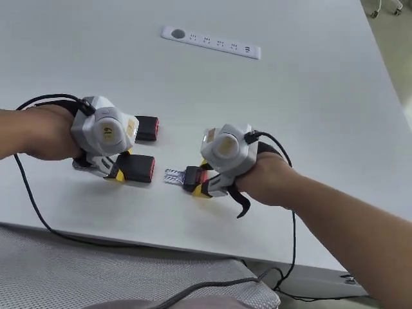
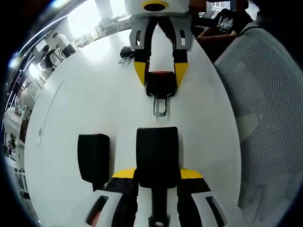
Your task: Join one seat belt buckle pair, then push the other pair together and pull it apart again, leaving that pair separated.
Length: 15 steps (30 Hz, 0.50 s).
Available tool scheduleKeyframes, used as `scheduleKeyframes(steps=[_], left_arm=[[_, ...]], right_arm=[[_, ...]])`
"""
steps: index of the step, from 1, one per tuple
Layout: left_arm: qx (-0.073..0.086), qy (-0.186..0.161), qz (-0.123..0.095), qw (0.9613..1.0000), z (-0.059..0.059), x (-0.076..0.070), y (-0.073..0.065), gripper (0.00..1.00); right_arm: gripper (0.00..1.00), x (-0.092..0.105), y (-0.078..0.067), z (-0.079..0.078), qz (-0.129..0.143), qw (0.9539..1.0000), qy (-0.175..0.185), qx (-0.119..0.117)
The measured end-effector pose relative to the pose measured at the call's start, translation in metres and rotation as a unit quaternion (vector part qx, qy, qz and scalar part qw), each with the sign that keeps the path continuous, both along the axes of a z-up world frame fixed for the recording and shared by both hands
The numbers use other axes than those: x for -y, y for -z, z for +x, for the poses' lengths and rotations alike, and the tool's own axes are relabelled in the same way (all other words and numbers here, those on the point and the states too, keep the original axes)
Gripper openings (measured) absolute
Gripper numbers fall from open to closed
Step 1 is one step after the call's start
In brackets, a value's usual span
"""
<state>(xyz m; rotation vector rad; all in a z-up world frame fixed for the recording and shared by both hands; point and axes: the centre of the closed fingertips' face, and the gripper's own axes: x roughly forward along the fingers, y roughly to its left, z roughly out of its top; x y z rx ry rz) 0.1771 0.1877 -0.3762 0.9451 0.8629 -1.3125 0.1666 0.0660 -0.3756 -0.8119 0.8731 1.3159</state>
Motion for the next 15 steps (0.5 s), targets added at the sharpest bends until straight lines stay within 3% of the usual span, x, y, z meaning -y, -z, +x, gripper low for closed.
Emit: scheduleKeyframes(steps=[15], left_arm=[[0.0,0.005,0.0,1.0,-0.002,0.001,-0.001,0.32]], right_arm=[[0.35,-0.018,0.0,0.003,0.003,1.0,-0.004,0.0]])
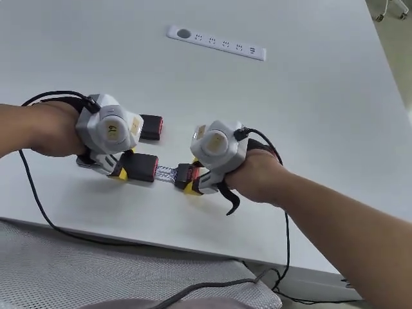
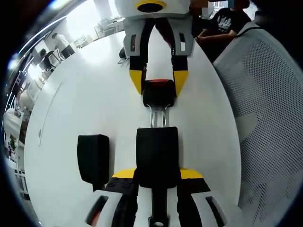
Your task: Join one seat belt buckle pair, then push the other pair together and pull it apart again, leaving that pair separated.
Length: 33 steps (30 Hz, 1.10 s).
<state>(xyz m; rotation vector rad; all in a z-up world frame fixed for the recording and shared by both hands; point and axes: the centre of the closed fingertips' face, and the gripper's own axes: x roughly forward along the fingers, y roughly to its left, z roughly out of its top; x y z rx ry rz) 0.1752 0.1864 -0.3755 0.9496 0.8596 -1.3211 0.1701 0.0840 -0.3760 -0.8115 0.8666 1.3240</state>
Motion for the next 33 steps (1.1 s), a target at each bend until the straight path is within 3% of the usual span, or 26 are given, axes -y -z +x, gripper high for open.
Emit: scheduleKeyframes(steps=[12,18,33], left_arm=[[-0.003,0.0,0.002,1.0,-0.003,0.001,-0.002,0.32],[-0.003,0.001,0.002,1.0,-0.004,0.001,-0.003,0.32],[-0.008,0.007,-0.001,0.9999,-0.004,0.001,-0.003,0.31]], right_arm=[[0.35,-0.008,-0.002,-0.001,0.006,0.9999,-0.006,0.007],[0.34,-0.016,-0.003,0.0,0.024,0.9996,-0.012,0.011],[0.33,-0.02,-0.001,0.001,0.021,0.9997,-0.008,0.008]])
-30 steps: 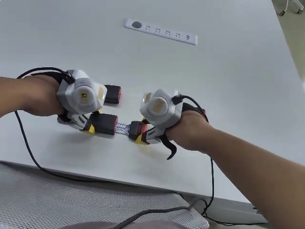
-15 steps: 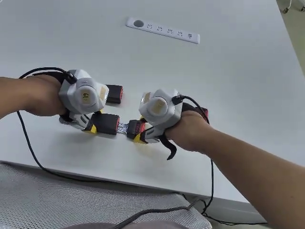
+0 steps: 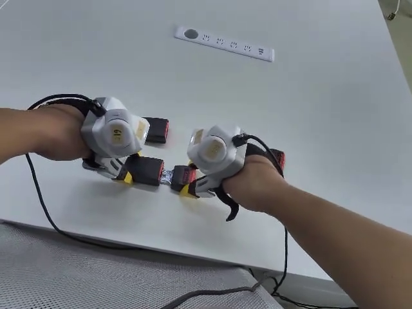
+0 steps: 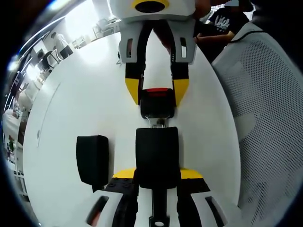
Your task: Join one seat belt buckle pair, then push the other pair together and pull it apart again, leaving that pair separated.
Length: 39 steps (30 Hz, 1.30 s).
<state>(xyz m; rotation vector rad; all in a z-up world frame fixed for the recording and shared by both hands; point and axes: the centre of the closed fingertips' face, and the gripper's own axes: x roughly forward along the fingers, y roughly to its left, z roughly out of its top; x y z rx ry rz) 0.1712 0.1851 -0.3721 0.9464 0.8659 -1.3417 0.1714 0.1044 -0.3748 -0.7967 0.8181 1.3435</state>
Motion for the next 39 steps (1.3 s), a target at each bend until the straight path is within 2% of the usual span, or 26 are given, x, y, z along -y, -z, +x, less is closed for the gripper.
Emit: scheduleKeyframes(steps=[20,30,31,34,39], left_arm=[[-0.007,-0.006,0.001,1.0,0.001,0.0,0.0,0.31],[-0.007,-0.005,-0.001,1.0,0.002,0.0,0.001,0.31],[-0.012,-0.014,-0.005,0.9998,0.002,0.0,0.0,0.31],[-0.01,-0.009,-0.008,0.9999,0.002,0.0,0.0,0.31],[-0.009,-0.012,-0.005,0.9999,0.003,0.0,-0.001,0.32]], right_arm=[[0.32,-0.006,-0.001,0.0,-0.002,1.0,0.003,0.001],[0.32,-0.017,-0.001,0.002,0.011,0.9999,0.004,0.001],[0.32,-0.015,0.001,0.002,0.005,0.9999,0.012,0.0],[0.32,-0.015,0.003,0.006,0.015,0.9998,0.01,0.003],[0.32,-0.016,0.004,0.006,0.011,0.9999,0.009,0.001]])
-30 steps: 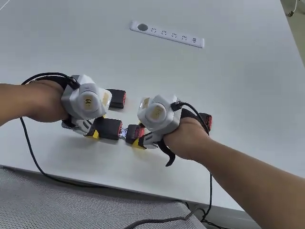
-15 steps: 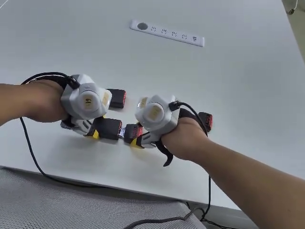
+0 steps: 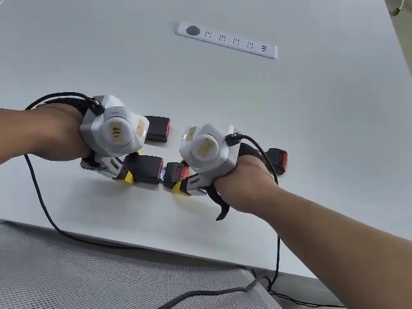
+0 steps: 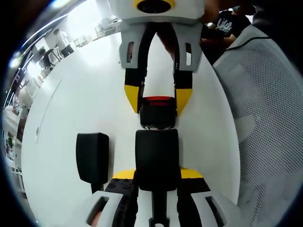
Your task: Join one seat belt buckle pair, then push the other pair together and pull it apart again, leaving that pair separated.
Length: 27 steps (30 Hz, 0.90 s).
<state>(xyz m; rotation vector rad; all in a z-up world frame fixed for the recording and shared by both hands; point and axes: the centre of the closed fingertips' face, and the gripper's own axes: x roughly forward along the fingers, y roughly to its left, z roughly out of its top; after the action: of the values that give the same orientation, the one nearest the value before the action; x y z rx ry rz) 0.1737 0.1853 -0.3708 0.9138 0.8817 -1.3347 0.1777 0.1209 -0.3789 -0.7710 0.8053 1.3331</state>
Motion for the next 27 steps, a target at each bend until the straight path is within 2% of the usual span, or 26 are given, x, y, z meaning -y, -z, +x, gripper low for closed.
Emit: scheduleKeyframes(steps=[5,8,13,27], left_arm=[[0.003,0.0,-0.002,1.0,0.0001,-0.0027,-0.0009,0.31],[-0.003,-0.006,-0.003,1.0,0.0011,-0.0037,-0.0011,0.31],[-0.006,-0.013,-0.012,0.9998,0.0023,-0.0047,0.0003,0.31],[-0.007,-0.01,-0.009,0.9999,0.0033,-0.0063,0.0029,0.31]], right_arm=[[0.32,0.0028,-0.0037,-0.0045,-0.007,0.9995,-0.028,0.012],[0.31,0.0022,-0.0026,-0.0012,-0.01,0.9994,-0.03,0.01],[0.31,0.0034,-0.005,-0.003,-0.005,0.9996,-0.026,0.007],[0.32,0.0021,-0.0052,-0.004,-0.001,0.9997,-0.026,0.003]])
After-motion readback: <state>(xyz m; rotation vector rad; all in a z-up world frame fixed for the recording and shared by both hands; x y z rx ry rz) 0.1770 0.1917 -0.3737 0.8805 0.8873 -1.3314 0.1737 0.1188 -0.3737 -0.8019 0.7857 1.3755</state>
